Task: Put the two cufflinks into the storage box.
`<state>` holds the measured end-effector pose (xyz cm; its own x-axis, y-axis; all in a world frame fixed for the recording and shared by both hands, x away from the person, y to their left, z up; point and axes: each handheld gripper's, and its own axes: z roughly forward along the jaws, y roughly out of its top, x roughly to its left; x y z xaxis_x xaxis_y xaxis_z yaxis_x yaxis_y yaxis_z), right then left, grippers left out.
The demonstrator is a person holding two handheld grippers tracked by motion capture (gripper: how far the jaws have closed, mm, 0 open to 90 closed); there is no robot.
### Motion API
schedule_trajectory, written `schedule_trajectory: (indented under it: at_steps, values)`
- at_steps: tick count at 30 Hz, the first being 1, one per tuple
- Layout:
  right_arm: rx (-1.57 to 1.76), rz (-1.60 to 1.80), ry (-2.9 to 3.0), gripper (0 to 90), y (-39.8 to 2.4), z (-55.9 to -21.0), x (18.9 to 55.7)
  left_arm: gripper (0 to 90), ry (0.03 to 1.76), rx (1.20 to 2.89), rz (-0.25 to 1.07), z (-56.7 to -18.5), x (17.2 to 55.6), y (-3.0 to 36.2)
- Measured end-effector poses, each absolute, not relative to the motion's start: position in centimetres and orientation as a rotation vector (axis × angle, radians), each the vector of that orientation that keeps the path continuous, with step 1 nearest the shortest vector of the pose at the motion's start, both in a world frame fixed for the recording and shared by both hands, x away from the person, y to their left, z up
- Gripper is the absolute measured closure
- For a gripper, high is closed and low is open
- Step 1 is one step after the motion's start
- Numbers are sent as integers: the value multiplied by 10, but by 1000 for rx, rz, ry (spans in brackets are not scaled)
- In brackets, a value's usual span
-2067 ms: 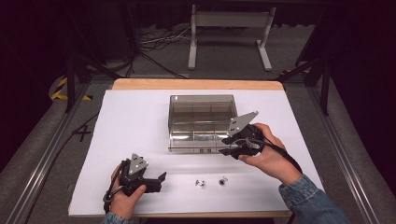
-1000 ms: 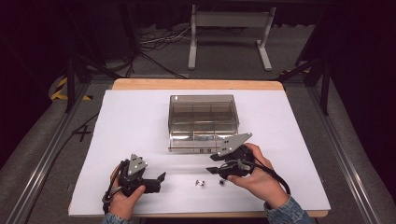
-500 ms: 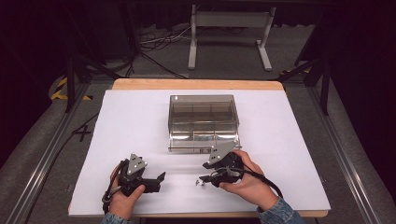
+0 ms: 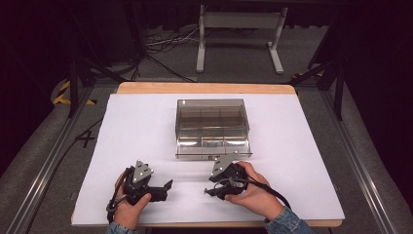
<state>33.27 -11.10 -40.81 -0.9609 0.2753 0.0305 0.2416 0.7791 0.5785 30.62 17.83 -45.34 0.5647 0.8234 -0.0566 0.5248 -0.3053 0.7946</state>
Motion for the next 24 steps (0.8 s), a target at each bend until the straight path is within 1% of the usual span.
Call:
schedule_trajectory:
  at_steps: [13, 16, 19, 24]
  values:
    - [413, 888, 2948, 574, -105, -422, 335, 3, 1078, 1988, 464, -453, 306, 177]
    - [404, 871, 2949, 591, -104, -425, 334, 3, 1078, 1987, 465, -453, 306, 178]
    - [375, 836, 2950, 635, -102, -427, 334, 3, 1075, 1985, 466, -454, 306, 177]
    - [356, 826, 2943, 675, -101, -428, 333, 3, 1075, 1987, 465, -454, 306, 177]
